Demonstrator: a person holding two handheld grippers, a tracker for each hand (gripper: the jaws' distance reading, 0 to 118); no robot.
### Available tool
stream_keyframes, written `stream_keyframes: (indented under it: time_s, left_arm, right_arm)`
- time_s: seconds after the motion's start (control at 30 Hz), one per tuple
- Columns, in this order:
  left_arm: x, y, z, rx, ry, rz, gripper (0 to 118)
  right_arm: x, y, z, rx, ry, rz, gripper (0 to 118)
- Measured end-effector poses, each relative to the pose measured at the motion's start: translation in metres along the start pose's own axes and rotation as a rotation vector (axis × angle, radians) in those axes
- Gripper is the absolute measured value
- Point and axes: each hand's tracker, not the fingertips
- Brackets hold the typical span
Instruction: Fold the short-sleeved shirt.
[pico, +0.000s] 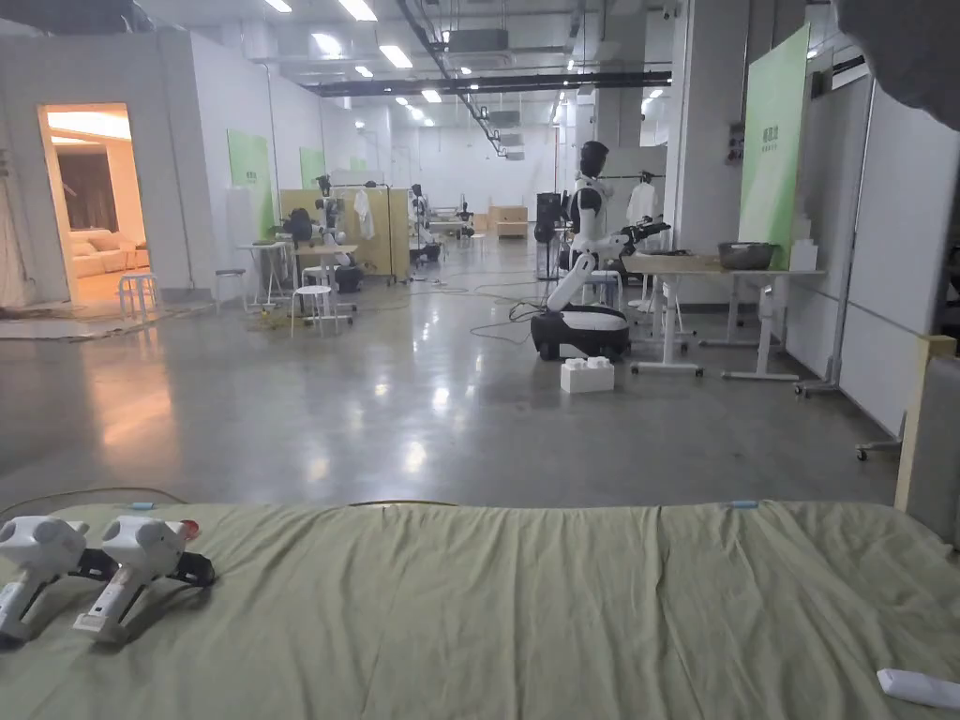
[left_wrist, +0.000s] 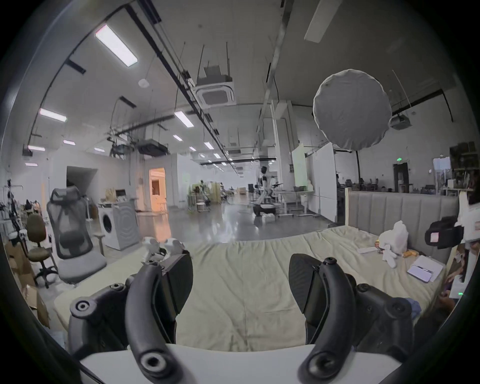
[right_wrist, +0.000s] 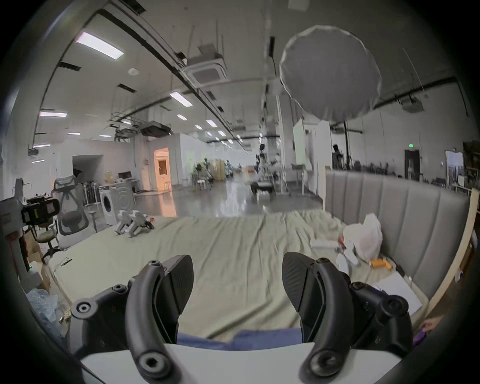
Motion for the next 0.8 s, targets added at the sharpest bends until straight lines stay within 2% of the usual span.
stream_keyframes:
  time_s: [0.07, 0.1, 0.13, 0.2, 0.27, 0.43, 0.8]
  left_arm:
    - [0.01, 0.001, 0.002, -0.008, 0.003, -0.008, 70]
    - [0.012, 0.002, 0.004, -0.014, -0.014, -0.009, 61]
    - [0.012, 0.002, 0.003, -0.015, -0.04, 0.002, 48]
    - [0.013, 0.002, 0.007, -0.017, -0.07, 0.02, 34]
    - [0.014, 0.003, 0.013, -0.012, -0.079, 0.03, 0]
    - [0.017, 0.01, 0.02, -0.025, -0.117, 0.032, 0]
    - [0.009, 0.012, 0.017, -0.034, -0.163, 0.045, 0]
  right_arm:
    - [-0.007, 0.004, 0.0, 0.041, 0.011, -0.006, 69]
    - [-0.009, 0.004, 0.0, 0.051, 0.017, -0.001, 59]
    - [-0.011, 0.004, 0.0, 0.051, 0.019, -0.001, 39]
    - [-0.011, 0.004, -0.003, 0.043, 0.034, -0.003, 4]
    - [-0.013, 0.0, -0.003, 0.036, 0.024, -0.01, 1]
    - [-0.024, 0.001, 0.005, 0.015, 0.011, 0.023, 0]
    - [-0.027, 0.004, 0.003, 0.024, 0.024, 0.014, 0]
